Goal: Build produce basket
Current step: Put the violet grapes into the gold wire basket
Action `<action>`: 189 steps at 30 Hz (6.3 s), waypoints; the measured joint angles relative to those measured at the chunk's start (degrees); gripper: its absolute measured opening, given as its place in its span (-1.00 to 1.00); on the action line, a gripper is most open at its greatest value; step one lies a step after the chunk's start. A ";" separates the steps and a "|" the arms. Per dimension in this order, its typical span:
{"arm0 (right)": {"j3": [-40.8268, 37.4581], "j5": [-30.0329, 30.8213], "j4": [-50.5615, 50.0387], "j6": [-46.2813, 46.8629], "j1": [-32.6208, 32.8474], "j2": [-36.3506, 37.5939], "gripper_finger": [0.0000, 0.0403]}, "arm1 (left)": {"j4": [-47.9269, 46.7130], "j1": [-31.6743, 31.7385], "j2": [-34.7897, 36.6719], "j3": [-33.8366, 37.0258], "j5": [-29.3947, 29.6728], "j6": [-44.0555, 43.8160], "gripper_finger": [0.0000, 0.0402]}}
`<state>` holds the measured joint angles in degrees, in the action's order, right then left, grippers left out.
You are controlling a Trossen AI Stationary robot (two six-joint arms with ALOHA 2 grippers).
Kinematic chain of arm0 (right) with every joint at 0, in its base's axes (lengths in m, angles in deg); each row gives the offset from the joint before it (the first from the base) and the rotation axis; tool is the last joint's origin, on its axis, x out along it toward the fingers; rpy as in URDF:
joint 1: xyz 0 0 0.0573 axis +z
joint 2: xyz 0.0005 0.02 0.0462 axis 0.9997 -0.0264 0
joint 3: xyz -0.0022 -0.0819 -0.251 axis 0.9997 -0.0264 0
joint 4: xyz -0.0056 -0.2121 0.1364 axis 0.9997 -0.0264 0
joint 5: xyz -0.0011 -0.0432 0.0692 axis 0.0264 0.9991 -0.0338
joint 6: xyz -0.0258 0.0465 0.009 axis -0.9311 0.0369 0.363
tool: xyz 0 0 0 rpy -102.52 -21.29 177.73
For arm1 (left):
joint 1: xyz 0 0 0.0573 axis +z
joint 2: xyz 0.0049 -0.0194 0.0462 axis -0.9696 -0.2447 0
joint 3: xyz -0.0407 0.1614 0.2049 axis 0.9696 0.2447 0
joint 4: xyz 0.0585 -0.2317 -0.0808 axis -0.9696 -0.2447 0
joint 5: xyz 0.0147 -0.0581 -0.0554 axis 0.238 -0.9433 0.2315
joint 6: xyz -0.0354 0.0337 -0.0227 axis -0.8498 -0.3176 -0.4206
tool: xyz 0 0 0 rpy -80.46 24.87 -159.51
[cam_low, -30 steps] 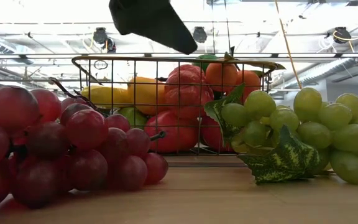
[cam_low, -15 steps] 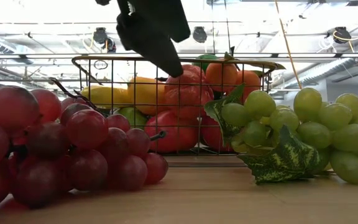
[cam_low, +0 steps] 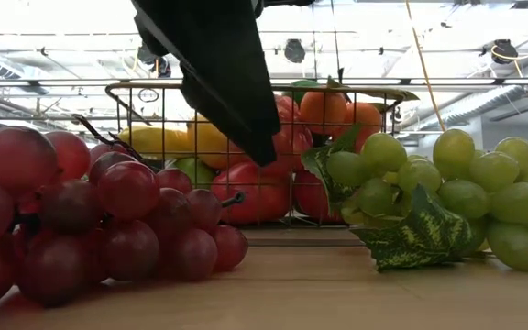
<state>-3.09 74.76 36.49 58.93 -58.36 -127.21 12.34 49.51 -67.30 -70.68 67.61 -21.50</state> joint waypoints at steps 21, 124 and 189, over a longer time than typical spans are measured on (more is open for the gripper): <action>0.00 2.99 0.04 0.00 -0.02 0.00 0.95 | -1.42 -0.74 -2.75 -0.02 -1.47 -1.98 -0.09; 0.00 10.60 0.93 -10.75 -3.91 -0.02 0.95 | -11.72 11.80 24.96 -34.19 16.09 11.77 -1.00; -0.02 30.17 25.74 2.13 -6.05 -12.60 0.95 | -11.72 3.91 33.87 -33.53 40.37 87.44 -0.98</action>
<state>-3.12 104.93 62.23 61.06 -64.41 -139.80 0.62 53.42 -33.43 -104.21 107.98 65.93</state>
